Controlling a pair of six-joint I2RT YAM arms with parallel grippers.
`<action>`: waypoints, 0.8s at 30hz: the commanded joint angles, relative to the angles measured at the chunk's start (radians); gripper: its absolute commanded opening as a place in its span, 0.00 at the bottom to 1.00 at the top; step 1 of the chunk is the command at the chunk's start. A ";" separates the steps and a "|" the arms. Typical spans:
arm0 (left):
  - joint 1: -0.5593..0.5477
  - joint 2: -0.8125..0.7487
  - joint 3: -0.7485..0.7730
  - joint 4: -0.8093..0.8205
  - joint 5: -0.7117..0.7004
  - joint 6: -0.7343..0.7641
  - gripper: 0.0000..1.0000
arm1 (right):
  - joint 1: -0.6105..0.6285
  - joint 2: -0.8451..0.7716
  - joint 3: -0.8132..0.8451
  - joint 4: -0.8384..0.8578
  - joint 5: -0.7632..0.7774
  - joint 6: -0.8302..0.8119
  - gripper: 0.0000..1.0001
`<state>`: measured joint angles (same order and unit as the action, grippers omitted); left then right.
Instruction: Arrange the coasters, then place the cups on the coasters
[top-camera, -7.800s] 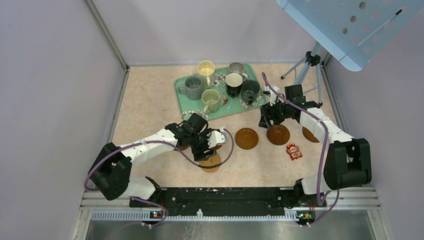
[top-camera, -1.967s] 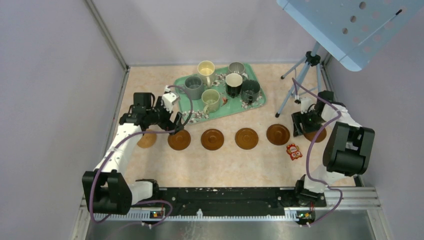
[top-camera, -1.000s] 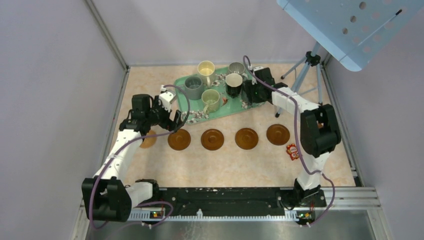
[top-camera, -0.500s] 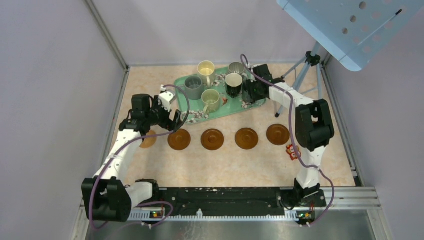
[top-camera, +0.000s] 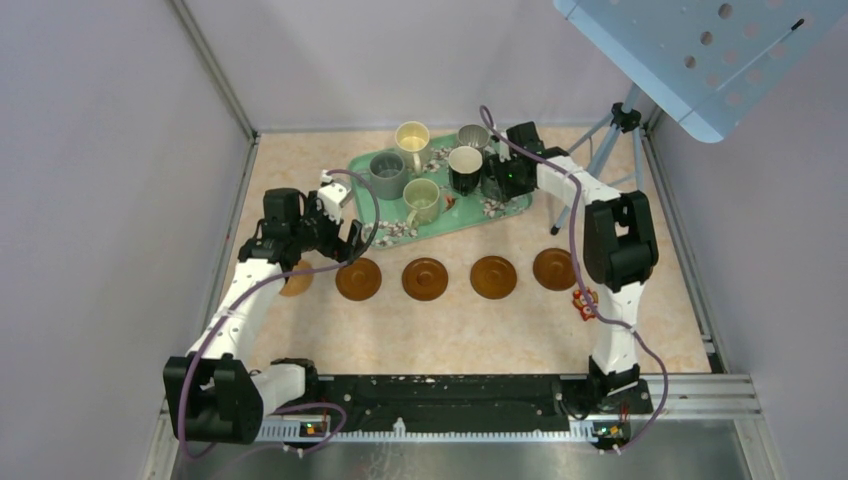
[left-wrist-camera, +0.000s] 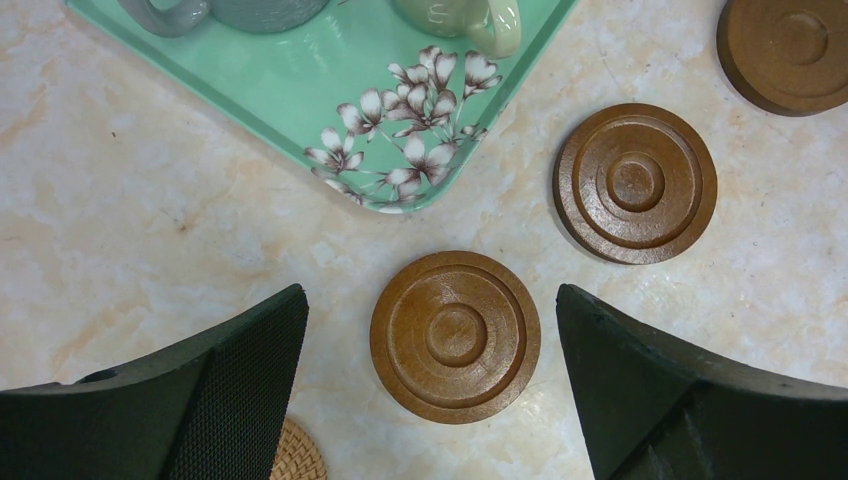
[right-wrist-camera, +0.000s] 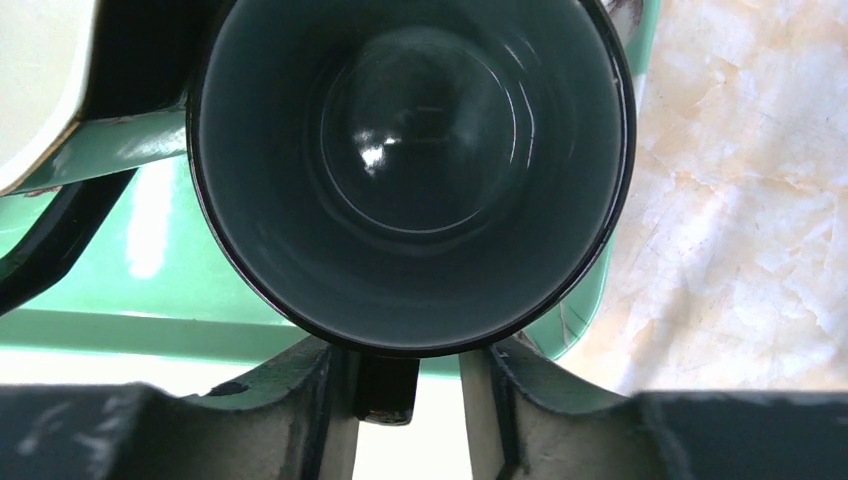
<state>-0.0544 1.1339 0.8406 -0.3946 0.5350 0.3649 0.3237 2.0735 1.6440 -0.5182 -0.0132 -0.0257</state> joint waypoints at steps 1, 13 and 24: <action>-0.002 -0.013 -0.010 0.031 0.023 -0.009 0.99 | -0.006 0.006 0.036 0.023 0.005 -0.016 0.34; -0.002 -0.020 -0.011 0.028 0.025 -0.009 0.99 | -0.013 -0.128 -0.003 0.043 -0.034 -0.095 0.00; -0.002 -0.022 -0.011 0.028 0.017 -0.013 0.99 | -0.034 -0.298 -0.056 0.037 -0.203 -0.192 0.00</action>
<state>-0.0544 1.1339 0.8402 -0.3946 0.5362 0.3649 0.3080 1.9217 1.5772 -0.5270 -0.0834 -0.1509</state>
